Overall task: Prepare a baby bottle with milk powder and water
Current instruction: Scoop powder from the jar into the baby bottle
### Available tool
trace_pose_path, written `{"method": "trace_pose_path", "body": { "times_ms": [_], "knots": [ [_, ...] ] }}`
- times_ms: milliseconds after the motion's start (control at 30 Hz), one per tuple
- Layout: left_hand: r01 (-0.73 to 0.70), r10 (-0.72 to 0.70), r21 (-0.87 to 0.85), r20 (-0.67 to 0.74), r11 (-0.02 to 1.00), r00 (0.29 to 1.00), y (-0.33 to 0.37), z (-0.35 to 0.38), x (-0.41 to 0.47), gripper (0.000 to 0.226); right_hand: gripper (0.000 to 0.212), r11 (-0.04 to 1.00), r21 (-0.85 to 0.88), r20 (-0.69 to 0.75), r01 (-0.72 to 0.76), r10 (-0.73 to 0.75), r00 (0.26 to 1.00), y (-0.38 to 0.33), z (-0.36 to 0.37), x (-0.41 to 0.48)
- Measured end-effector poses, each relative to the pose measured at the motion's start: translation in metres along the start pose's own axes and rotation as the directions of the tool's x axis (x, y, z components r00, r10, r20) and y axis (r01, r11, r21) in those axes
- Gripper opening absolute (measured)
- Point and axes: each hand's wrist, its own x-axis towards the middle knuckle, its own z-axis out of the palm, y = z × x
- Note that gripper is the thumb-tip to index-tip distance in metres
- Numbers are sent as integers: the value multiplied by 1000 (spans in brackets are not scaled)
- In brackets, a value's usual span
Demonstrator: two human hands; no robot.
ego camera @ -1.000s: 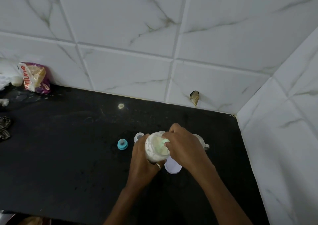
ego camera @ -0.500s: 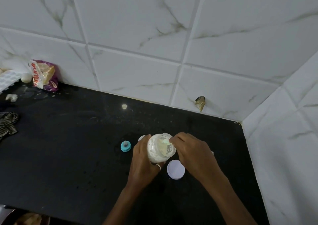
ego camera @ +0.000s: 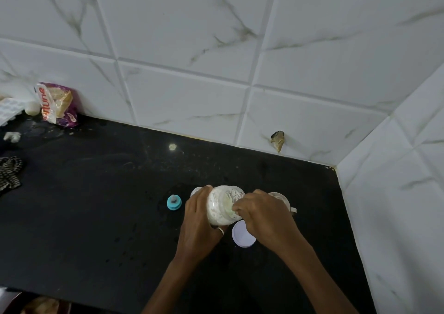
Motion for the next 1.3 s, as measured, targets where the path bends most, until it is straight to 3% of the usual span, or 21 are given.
{"method": "trace_pose_path", "body": {
  "times_ms": [267,567,733,867,1300],
  "knots": [
    [-32,32,48,21,998,999,0,-1,-1,102,18,949,256,100,-181,161,982,-6,0,-3],
    [-52,51,79,21,995,998,0,-3,-4,103,13,700,584,163,-411,394,904,-10,-8,-5],
    [23,-23,1,-2,1000,1000,2,-4,-6,108,13,547,700,145,-460,521,841,-1,-19,-9],
    [-20,19,-62,-11,998,1000,5,-6,-3,89,12,409,774,172,-484,601,781,7,-24,-14],
    [-54,55,-87,4,995,998,12,-3,0,73,11,152,882,253,-446,646,720,9,-25,-21]
  ]
}}
